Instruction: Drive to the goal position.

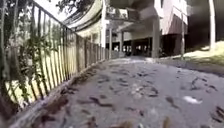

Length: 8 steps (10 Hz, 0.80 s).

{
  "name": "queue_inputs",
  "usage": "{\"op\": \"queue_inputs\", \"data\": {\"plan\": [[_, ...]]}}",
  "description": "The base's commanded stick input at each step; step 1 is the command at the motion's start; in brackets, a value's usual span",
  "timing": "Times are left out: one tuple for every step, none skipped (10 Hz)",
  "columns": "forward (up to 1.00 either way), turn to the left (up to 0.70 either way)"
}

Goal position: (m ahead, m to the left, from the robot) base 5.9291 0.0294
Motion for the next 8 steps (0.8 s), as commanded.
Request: {"op": "queue_inputs", "data": {"plan": [[0.50,0.00],[0.50,0.00],[0.50,0.00],[0.50,0.00],[0.50,0.00],[0.50,0.00],[0.50,0.00],[0.50,0.00]]}}
